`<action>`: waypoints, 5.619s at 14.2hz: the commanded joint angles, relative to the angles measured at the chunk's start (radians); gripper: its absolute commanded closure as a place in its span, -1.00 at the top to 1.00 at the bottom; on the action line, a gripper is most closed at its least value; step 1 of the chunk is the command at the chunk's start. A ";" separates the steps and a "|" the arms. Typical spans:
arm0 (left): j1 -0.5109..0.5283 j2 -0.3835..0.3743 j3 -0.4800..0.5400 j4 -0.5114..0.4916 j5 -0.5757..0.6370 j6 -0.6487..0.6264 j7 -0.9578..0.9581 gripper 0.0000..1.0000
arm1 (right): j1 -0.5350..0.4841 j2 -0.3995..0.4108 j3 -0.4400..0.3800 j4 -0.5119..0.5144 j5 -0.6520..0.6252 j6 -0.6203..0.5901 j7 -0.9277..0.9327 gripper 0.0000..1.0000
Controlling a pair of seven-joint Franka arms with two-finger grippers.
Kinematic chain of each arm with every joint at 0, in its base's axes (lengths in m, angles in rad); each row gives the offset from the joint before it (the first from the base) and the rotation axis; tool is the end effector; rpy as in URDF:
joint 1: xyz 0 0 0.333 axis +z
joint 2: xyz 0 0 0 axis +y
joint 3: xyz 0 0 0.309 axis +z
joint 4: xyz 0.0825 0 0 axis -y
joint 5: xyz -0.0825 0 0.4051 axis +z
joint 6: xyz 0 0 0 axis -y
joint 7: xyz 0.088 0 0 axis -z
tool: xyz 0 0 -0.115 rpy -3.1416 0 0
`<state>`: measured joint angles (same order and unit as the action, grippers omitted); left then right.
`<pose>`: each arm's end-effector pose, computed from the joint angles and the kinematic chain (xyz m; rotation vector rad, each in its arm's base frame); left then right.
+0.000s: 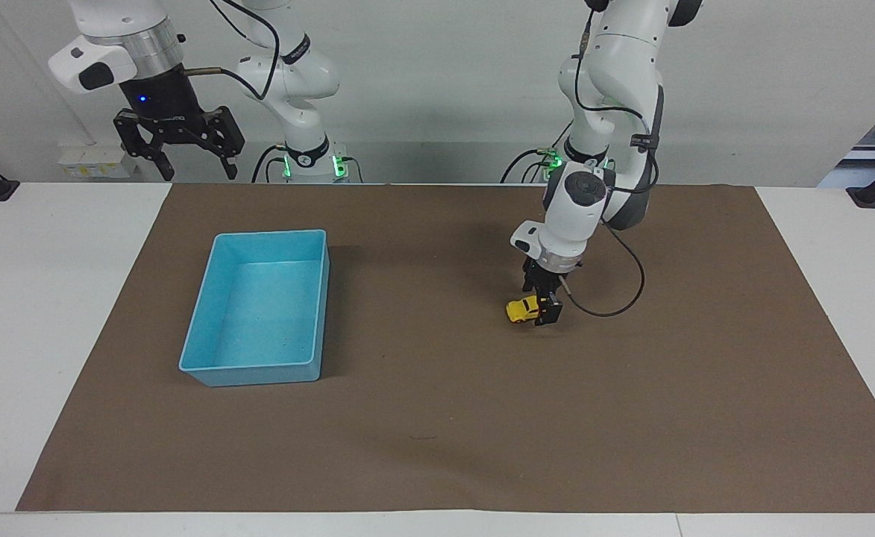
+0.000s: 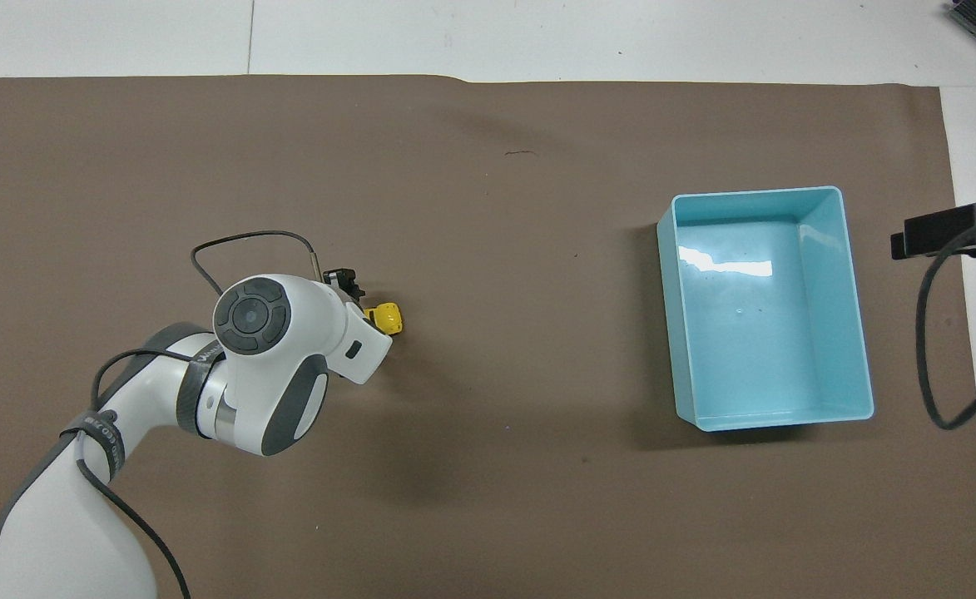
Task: Wind up and store yellow beetle car
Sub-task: 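Grip the yellow car with the left gripper and press it down, then drag the yellow car back along the table with the left gripper, then release the car and retract the left gripper while the right gripper approaches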
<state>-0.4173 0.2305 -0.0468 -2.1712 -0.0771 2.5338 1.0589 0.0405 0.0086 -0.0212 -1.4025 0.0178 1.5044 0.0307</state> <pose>0.5255 -0.2624 0.2691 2.3213 -2.0788 0.2238 0.5702 0.0132 0.6809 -3.1184 0.0146 -0.1449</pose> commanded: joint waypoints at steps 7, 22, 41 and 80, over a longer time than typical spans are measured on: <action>-0.054 -0.042 0.027 -0.021 0.000 -0.026 -0.076 -0.37 | -0.014 -0.018 0.007 -0.020 0.014 -0.004 -0.025 1.00; 0.092 -0.066 0.022 -0.085 0.036 -0.014 0.186 -1.00 | -0.014 -0.018 0.007 -0.020 0.013 -0.004 -0.025 1.00; -0.017 -0.076 0.007 -0.061 -0.113 -0.003 0.174 -1.00 | -0.014 -0.018 0.007 -0.020 0.014 -0.004 -0.025 1.00; 0.251 -0.131 0.120 0.393 0.053 -0.538 -0.973 1.00 | 0.101 -0.125 0.046 -0.188 0.070 -0.015 -0.571 1.00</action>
<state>-0.1950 0.1038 0.0803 -1.8450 -0.0471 2.0828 0.1995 0.1397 -0.0873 0.0288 -1.5369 0.0839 1.4709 -0.3815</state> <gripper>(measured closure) 0.000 0.000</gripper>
